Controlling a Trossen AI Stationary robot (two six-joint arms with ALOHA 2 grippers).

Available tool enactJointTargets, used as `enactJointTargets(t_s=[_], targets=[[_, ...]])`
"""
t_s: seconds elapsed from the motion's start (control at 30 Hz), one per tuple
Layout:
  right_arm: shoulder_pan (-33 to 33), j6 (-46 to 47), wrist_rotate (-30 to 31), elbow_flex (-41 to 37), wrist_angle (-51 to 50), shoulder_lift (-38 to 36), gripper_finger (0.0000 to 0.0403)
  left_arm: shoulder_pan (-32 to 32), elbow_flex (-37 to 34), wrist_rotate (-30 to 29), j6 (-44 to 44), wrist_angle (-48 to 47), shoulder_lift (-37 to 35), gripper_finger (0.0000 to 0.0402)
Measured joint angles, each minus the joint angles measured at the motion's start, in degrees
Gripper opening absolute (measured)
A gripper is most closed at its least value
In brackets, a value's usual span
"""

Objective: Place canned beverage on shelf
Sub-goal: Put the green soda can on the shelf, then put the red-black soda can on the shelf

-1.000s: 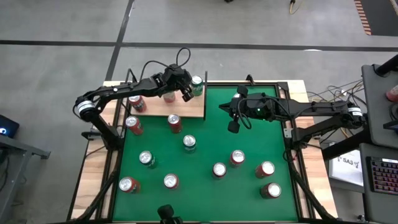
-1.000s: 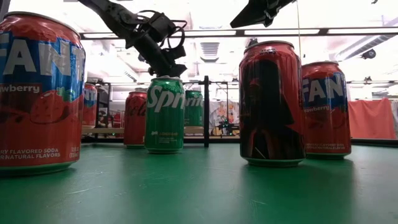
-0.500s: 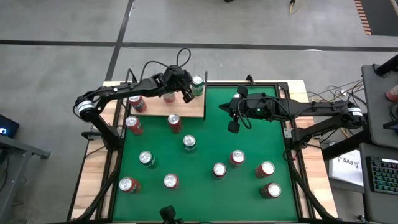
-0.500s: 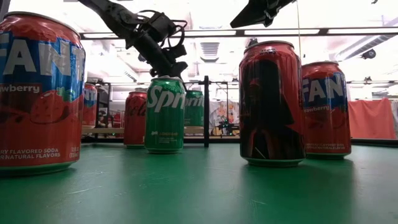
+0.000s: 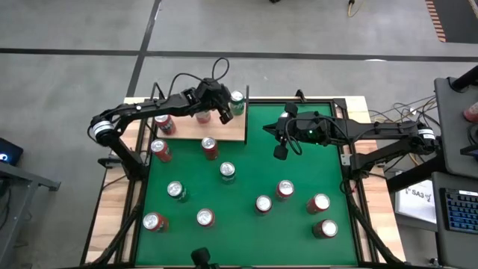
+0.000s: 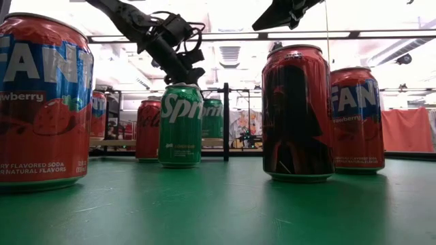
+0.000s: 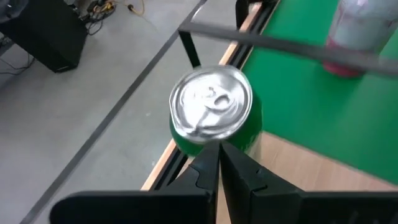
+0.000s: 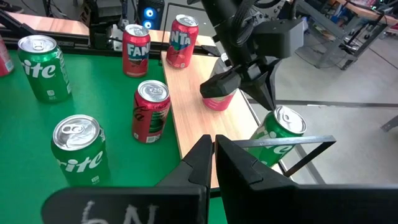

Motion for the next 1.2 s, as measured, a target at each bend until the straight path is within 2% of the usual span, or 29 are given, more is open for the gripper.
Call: enactJointTargets(t_s=[0.53,0.77,1.2], targets=[[0.0,-0.2,0.4,0.0,-0.1,0.0,0.0012,0.0,1.6,-0.8,2.0,-0.4,3.7,0.0],[0.0,-0.2,0.4,0.0,-0.1,0.0,0.0012,-0.1,3.1,-0.9,0.5,-5.5,2.9,0.0],[0.0,1.6,0.4,0.0,0.1,0.0,0.0012,-1.1,3.8,-1.0,-0.2,-8.3,1.0,0.0]])
